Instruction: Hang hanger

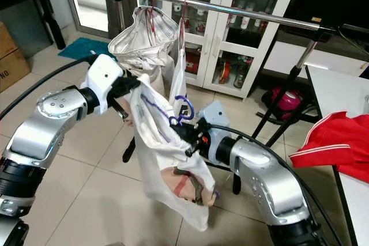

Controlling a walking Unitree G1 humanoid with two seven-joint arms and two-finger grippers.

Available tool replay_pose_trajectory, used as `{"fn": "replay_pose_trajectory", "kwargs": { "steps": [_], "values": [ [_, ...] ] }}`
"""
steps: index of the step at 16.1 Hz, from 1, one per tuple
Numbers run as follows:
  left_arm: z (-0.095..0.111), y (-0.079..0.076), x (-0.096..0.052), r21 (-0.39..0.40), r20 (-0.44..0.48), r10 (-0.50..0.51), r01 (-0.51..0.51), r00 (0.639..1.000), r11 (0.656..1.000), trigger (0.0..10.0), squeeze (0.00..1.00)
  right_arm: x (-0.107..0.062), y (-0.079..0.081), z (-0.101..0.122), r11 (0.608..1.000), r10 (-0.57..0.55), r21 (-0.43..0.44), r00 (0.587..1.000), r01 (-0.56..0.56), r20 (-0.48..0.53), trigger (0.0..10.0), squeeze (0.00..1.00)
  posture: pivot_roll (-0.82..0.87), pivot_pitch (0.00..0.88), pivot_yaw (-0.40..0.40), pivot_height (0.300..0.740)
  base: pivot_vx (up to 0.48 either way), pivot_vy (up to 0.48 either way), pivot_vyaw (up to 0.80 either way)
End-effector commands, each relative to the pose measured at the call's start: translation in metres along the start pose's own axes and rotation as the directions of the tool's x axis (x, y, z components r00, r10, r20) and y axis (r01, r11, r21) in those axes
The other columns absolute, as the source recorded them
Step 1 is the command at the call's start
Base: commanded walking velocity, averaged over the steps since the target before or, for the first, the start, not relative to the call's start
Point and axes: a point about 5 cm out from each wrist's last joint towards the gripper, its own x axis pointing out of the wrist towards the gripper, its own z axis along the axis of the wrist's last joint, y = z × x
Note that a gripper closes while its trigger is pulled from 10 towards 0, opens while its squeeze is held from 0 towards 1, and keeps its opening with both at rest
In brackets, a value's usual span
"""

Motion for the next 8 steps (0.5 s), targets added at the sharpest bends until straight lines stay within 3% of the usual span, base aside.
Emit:
{"fn": "replay_pose_trajectory", "kwargs": {
  "steps": [1, 5, 6, 7, 8],
  "values": [
    [0.005, -0.008, 0.0, 0.018, 0.008, -0.046, 0.046, 0.999, 0.999, 0.0, 0.0, 0.001, -0.003, 0.006, 1.0, -0.018, -0.017, 1.0, 0.018, 0.007, 0.0, 0.0, -0.07, 0.0, -0.037, 0.74, 0.0, 0.0, 0.0],
    [0.003, -0.011, -0.003, 0.04, -0.038, -0.052, 0.053, 0.998, 0.998, 0.0, 0.0, 0.005, -0.01, 0.004, 0.998, -0.07, -0.01, 0.997, 0.07, -0.017, 0.0, 0.0, -0.06, 0.0, -0.047, 0.74, 0.0, 0.0, 0.0],
    [0.003, -0.011, -0.006, 0.027, -0.046, -0.046, 0.047, 0.998, 0.999, 10.0, 0.0, 0.006, -0.012, 0.002, 0.997, -0.082, 0.007, 0.996, 0.082, -0.021, 0.0, 0.0, -0.05, 0.0, -0.055, 0.74, 0.0, 0.0, 0.0],
    [0.003, -0.011, -0.007, 0.011, -0.043, -0.046, 0.047, 0.998, 0.999, 10.0, 0.0, 0.006, -0.012, 0.001, 0.996, -0.084, 0.011, 0.996, 0.085, -0.024, 0.0, 0.0, -0.05, 0.0, -0.055, 0.74, 0.0, 0.0, 0.0],
    [0.007, -0.014, -0.011, -0.037, -0.014, -0.075, 0.075, 0.997, 0.997, 10.0, 1.0, 0.007, -0.012, 0.0, 0.996, -0.091, 0.017, 0.995, 0.092, -0.028, 0.0, 0.0, -0.05, 0.0, -0.06, 0.74, 0.0, 0.0, 0.0]
  ]
}}
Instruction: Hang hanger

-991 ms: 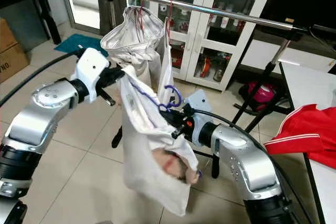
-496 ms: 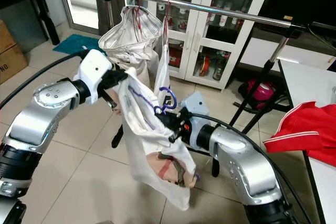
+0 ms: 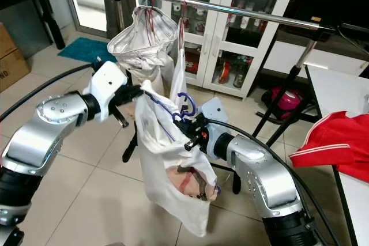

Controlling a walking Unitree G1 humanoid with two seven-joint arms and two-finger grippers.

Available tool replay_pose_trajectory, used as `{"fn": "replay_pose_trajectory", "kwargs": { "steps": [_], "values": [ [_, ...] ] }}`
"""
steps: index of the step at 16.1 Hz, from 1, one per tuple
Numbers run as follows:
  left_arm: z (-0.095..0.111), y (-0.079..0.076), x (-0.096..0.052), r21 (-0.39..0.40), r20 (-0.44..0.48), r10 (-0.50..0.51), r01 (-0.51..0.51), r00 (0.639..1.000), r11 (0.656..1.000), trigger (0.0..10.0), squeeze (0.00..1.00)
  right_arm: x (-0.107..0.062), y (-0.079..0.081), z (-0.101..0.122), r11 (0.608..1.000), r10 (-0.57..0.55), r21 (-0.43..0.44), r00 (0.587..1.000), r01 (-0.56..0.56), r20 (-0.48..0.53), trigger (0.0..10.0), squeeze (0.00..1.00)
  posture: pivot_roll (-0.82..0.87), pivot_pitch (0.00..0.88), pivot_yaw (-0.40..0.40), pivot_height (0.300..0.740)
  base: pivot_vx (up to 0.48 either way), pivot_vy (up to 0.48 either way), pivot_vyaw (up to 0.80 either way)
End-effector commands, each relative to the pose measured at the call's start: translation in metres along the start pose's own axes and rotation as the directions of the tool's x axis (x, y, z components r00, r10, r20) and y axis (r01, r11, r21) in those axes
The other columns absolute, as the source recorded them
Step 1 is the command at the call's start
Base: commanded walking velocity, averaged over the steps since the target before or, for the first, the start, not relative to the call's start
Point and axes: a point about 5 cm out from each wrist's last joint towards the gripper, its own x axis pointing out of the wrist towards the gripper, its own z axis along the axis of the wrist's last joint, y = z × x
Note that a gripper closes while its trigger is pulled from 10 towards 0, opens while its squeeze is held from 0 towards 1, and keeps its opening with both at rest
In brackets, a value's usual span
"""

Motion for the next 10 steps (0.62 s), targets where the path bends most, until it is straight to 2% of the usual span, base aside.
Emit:
{"fn": "replay_pose_trajectory", "kwargs": {
  "steps": [1, 3, 5, 6, 8, 9, 10],
  "values": [
    [0.011, -0.005, -0.005, -0.032, 0.056, -0.052, 0.053, 0.997, 0.998, 10.0, 1.0, -0.001, -0.005, 0.005, 1.0, -0.025, -0.001, 1.0, 0.025, 0.011, 0.0, 0.0, -0.05, 0.0, -0.06, 0.74, 0.0, 0.0, 0.0],
    [0.013, -0.009, -0.013, -0.059, 0.051, -0.143, 0.146, 0.988, 0.987, 10.0, 1.0, 0.0, -0.007, 0.006, 0.999, -0.031, -0.008, 0.999, 0.031, 0.012, 0.0, 0.0, -0.05, 0.0, -0.061, 0.74, 0.0, 0.0, 0.0],
    [0.013, -0.01, -0.02, -0.047, 0.036, -0.21, 0.211, 0.977, 0.976, 10.0, 1.0, 0.0, -0.007, 0.006, 0.999, -0.032, -0.01, 0.999, 0.032, 0.014, 0.0, 0.0, -0.05, 0.0, -0.061, 0.74, 0.0, 0.0, 0.0],
    [0.011, -0.004, -0.035, 0.011, 0.009, -0.271, 0.271, 0.963, 0.963, 10.0, 1.0, 0.0, -0.007, 0.008, 1.0, -0.02, -0.018, 1.0, 0.02, 0.021, 0.0, 0.0, -0.05, 0.0, -0.065, 0.74, 0.0, 0.0, 0.0],
    [0.012, 0.005, -0.042, 0.029, 0.017, -0.271, 0.27, 0.962, 0.962, 10.0, 1.0, 0.0, -0.006, 0.009, 1.0, -0.012, -0.027, 0.999, 0.013, 0.029, 0.0, 0.0, -0.05, 0.0, -0.063, 0.74, 0.0, 0.0, 0.0],
    [0.022, 0.018, -0.051, -0.001, 0.093, -0.238, 0.239, 0.967, 0.971, 10.0, 1.0, 0.001, -0.003, 0.014, 0.999, 0.006, -0.052, 0.999, -0.003, 0.054, 0.0, 0.0, -0.05, 0.0, -0.057, 0.74, 0.0, 0.0, 0.0],
    [0.029, 0.024, -0.058, -0.018, 0.13, -0.254, 0.258, 0.958, 0.966, 10.0, 1.0, 0.002, -0.001, 0.017, 0.998, 0.035, -0.055, 0.997, -0.032, 0.063, 0.0, 0.0, -0.05, 0.0, -0.054, 0.74, 0.0, 0.0, 0.0]
  ]
}}
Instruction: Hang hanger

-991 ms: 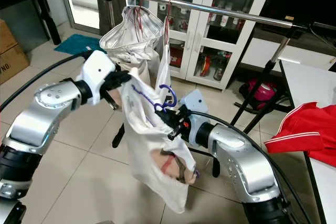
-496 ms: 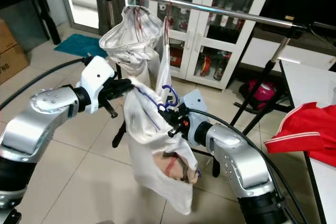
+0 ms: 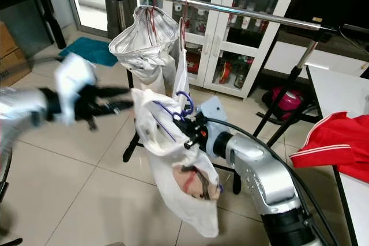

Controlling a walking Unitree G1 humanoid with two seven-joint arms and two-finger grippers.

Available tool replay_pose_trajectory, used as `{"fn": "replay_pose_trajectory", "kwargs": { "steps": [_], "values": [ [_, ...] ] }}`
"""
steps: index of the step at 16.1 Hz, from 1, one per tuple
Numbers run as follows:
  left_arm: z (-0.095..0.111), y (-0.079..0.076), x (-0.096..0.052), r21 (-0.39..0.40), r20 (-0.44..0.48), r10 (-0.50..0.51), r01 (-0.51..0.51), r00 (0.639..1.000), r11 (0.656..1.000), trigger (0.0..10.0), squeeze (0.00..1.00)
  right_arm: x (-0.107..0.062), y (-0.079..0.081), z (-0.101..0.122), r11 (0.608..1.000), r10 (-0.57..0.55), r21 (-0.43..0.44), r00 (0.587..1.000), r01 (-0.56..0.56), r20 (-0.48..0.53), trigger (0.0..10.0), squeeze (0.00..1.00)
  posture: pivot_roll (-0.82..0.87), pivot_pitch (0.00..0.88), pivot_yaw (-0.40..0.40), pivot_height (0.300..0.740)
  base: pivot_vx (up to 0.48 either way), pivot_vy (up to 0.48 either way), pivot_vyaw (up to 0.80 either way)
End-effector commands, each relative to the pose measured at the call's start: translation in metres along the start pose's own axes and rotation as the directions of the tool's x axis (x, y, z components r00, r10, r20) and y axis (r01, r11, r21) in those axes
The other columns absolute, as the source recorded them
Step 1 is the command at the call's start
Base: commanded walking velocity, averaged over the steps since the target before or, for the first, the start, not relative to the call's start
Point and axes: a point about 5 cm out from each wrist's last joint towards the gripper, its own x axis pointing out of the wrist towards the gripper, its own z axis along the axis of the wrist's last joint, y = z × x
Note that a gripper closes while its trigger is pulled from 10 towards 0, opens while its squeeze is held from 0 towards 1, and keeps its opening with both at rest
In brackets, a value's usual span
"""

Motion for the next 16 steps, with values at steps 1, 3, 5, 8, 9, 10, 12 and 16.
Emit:
{"fn": "replay_pose_trajectory", "kwargs": {
  "steps": [1, 3, 5, 8, 9, 10, 12, 16],
  "values": [
    [0.01, 0.003, -0.006, 0.012, 0.027, -0.036, 0.035, 0.999, 0.999, 10.0, 1.0, -0.001, 0.002, 0.012, 0.999, 0.031, -0.034, 0.999, -0.029, 0.044, 0.0, 0.0, -0.05, 0.0, -0.054, 0.74, 0.0, 0.0, 0.0],
    [0.011, 0.008, -0.011, 0.038, 0.01, -0.059, 0.058, 0.998, 0.998, 10.0, 1.0, -0.001, 0.007, 0.015, 0.995, 0.086, -0.059, 0.996, -0.084, 0.039, 0.0, 0.0, -0.05, 0.0, -0.055, 0.74, 0.0, 0.0, 0.0],
    [-0.001, 0.024, -0.021, 0.093, -0.089, -0.068, 0.076, 0.994, 0.993, 10.0, 1.0, -0.001, 0.014, 0.023, 0.978, 0.191, -0.102, 0.98, -0.184, 0.054, 0.0, 0.0, -0.05, 0.0, -0.043, 0.74, 0.0, 0.0, 0.0],
    [-0.019, 0.032, -0.038, 0.111, -0.194, -0.029, 0.052, 0.98, 0.993, 10.0, 0.83, -0.005, 0.012, 0.029, 0.964, 0.249, -0.109, 0.967, -0.242, 0.057, 0.0, 0.0, -0.04, 0.0, -0.038, 0.74, 0.0, 0.0, 0.0],
    [-0.026, 0.024, -0.041, 0.087, -0.221, -0.069, 0.09, 0.973, 0.992, 10.0, 0.0, -0.004, 0.007, 0.031, 0.974, 0.218, -0.08, 0.974, -0.213, 0.064, 0.0, 0.0, -0.04, 0.0, -0.038, 0.74, 0.0, 0.0, 0.0],
    [-0.028, 0.02, -0.041, 0.072, -0.22, -0.076, 0.094, 0.972, 0.993, 10.0, 0.0, -0.003, 0.004, 0.032, 0.98, 0.195, -0.056, 0.978, -0.191, 0.077, 0.0, 0.0, -0.04, 0.0, -0.037, 0.74, 0.0, 0.0, 0.0],
    [-0.036, 0.016, -0.035, 0.059, -0.196, 0.052, -0.041, 0.979, 0.997, 10.0, 0.0, 0.0, 0.0, 0.04, 0.988, 0.152, 0.009, 0.979, -0.155, 0.134, 0.0, 0.0, -0.04, 0.0, -0.032, 0.74, 0.0, 0.0, 0.0],
    [-0.045, 0.002, 0.006, -0.109, 0.01, 0.483, -0.479, 0.876, 0.871, 10.0, 0.0, 0.005, 0.001, 0.043, 0.977, 0.118, 0.147, 0.97, -0.152, 0.214, 0.0, 0.0, -0.05, 0.0, -0.053, 0.74, 0.0, 0.0, 0.0]
  ]
}}
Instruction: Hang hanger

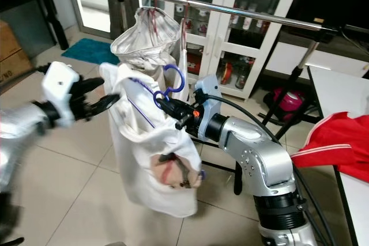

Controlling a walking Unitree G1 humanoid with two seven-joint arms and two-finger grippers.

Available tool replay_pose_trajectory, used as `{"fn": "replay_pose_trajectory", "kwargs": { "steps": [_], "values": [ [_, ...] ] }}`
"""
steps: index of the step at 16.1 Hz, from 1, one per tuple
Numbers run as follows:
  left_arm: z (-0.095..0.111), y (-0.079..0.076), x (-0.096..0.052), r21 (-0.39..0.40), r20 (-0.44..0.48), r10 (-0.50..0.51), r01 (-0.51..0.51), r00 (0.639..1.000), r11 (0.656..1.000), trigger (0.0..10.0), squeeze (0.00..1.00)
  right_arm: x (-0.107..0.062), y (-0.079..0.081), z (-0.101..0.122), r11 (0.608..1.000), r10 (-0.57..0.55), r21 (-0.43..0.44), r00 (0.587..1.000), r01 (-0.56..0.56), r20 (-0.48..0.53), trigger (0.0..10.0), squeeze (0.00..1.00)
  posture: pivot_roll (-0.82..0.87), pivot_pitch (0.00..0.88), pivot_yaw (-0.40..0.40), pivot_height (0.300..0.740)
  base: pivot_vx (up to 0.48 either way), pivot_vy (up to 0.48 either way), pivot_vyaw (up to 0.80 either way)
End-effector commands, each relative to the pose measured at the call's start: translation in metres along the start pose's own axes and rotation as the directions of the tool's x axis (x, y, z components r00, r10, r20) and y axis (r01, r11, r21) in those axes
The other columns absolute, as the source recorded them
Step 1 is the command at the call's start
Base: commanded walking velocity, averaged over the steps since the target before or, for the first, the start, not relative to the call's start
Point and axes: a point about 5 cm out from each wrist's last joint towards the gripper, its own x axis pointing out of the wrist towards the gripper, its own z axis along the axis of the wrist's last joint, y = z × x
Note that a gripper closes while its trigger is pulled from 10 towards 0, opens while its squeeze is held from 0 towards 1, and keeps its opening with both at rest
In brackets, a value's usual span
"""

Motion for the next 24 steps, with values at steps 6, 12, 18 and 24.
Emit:
{"fn": "replay_pose_trajectory", "kwargs": {
  "steps": [6, 12, 18, 24],
  "values": [
    [-0.029, -0.024, 0.016, -0.154, -0.05, 0.159, -0.165, 0.986, 0.974, 10.0, 0.84, 0.001, 0.005, 0.006, 0.999, 0.029, 0.046, 0.999, -0.029, 0.021, 0.0, 0.0, -0.07, 0.0, -0.075, 0.74, 0.0, 0.0, 0.0],
    [-0.042, -0.036, 0.021, -0.231, -0.086, 0.146, -0.163, 0.985, 0.959, 0.0, 0.0, 0.001, 0.006, 0.007, 0.998, 0.035, 0.042, 0.999, -0.035, 0.021, 0.0, 0.0, -0.07, 0.0, -0.072, 0.74, 0.0, 0.0, 0.0],
    [-0.047, -0.037, 0.021, -0.253, -0.106, 0.147, -0.169, 0.984, 0.953, 0.0, 0.0, 0.002, 0.006, 0.007, 0.999, 0.032, 0.039, 0.999, -0.033, 0.025, 0.0, 0.0, -0.07, 0.0, -0.071, 0.74, 0.0, 0.0, 0.0],
    [-0.046, -0.035, 0.02, -0.256, -0.1, 0.161, -0.182, 0.982, 0.949, 0.0, 0.0, 0.002, 0.004, 0.007, 0.999, 0.024, 0.038, 0.999, -0.025, 0.026, 0.0, 0.0, -0.07, 0.0, -0.07, 0.74, 0.0, 0.0, 0.0]
  ]
}}
